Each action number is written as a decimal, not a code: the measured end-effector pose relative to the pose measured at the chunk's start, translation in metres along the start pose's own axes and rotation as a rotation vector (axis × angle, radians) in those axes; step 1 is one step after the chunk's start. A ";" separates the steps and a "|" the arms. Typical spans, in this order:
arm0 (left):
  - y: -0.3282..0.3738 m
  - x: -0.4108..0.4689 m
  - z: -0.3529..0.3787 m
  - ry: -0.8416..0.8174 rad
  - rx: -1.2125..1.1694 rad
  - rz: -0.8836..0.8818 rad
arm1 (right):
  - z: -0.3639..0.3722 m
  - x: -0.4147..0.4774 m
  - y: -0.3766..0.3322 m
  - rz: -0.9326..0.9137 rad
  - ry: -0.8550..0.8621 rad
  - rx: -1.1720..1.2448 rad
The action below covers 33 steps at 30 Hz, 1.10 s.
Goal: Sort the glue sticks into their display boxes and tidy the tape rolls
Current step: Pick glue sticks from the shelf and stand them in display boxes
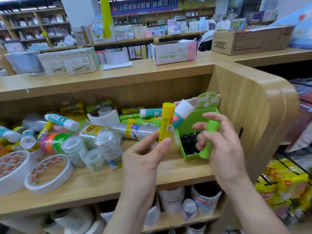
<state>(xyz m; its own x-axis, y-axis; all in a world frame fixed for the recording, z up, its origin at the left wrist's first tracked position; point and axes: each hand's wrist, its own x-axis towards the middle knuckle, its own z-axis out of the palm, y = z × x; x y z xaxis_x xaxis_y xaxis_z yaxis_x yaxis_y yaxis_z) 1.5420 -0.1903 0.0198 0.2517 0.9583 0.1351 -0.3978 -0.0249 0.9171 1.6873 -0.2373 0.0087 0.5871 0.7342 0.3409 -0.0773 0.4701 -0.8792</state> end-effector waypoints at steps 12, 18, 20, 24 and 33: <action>-0.004 -0.010 0.003 -0.093 0.021 -0.080 | -0.003 -0.003 -0.012 0.182 -0.014 0.062; 0.001 -0.004 0.001 -0.236 0.294 0.003 | -0.021 -0.008 -0.016 0.185 -0.078 -0.117; -0.001 0.005 0.005 -0.296 0.515 0.194 | -0.031 -0.012 -0.016 0.169 -0.081 -0.157; -0.014 0.022 0.019 -0.404 0.978 0.469 | -0.038 -0.017 -0.013 0.205 -0.030 -0.125; -0.019 0.006 0.014 -0.343 0.610 0.161 | -0.012 -0.012 -0.006 0.370 -0.003 0.683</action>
<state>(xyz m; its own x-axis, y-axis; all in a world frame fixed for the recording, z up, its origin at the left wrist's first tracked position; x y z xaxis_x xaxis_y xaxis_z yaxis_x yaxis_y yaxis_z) 1.5637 -0.1882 0.0086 0.5344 0.7885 0.3045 0.0858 -0.4090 0.9085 1.6906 -0.2550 0.0054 0.4244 0.9030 0.0667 -0.7478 0.3911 -0.5365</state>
